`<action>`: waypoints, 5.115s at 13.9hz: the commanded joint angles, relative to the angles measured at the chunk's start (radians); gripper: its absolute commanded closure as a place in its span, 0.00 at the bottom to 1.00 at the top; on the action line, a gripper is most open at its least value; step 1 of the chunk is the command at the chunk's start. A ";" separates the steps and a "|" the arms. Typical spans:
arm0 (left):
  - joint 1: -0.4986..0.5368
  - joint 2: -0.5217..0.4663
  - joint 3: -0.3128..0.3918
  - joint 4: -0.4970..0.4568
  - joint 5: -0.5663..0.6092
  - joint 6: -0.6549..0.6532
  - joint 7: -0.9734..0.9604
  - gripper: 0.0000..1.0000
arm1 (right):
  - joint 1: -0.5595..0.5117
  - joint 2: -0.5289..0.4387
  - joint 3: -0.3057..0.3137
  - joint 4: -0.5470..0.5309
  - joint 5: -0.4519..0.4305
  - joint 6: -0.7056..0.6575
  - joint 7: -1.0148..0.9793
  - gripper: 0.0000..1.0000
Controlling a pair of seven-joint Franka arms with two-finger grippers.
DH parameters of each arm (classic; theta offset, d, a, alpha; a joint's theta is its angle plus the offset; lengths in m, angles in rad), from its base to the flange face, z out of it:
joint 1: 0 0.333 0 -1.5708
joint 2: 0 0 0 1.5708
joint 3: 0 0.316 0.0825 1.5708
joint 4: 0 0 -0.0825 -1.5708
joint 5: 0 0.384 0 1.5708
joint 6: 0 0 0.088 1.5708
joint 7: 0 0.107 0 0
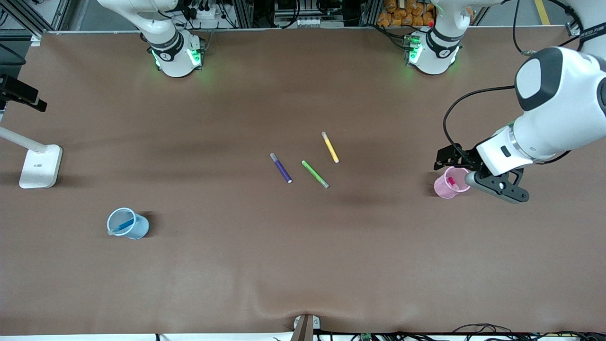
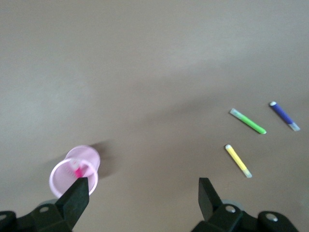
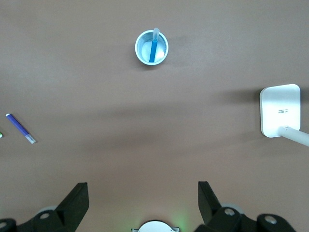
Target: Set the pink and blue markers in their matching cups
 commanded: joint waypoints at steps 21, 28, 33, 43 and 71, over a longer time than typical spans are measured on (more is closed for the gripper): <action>-0.079 -0.208 0.164 0.122 0.148 -0.404 -0.244 0.00 | 0.016 0.010 0.002 0.017 -0.010 -0.005 0.015 0.00; -0.092 -0.291 0.196 0.015 0.142 -0.347 -0.244 0.00 | 0.024 0.018 0.002 0.017 -0.010 -0.003 0.015 0.00; -0.074 -0.295 0.198 0.014 0.142 -0.342 -0.226 0.00 | 0.026 0.018 0.002 0.017 -0.008 -0.003 0.015 0.00; -0.051 -0.288 0.207 0.025 0.156 -0.382 -0.243 0.00 | 0.029 0.022 0.002 0.017 -0.008 -0.005 0.015 0.00; -0.045 -0.250 0.193 0.060 0.183 -0.384 -0.280 0.00 | 0.029 0.022 0.002 0.017 -0.010 -0.005 0.015 0.00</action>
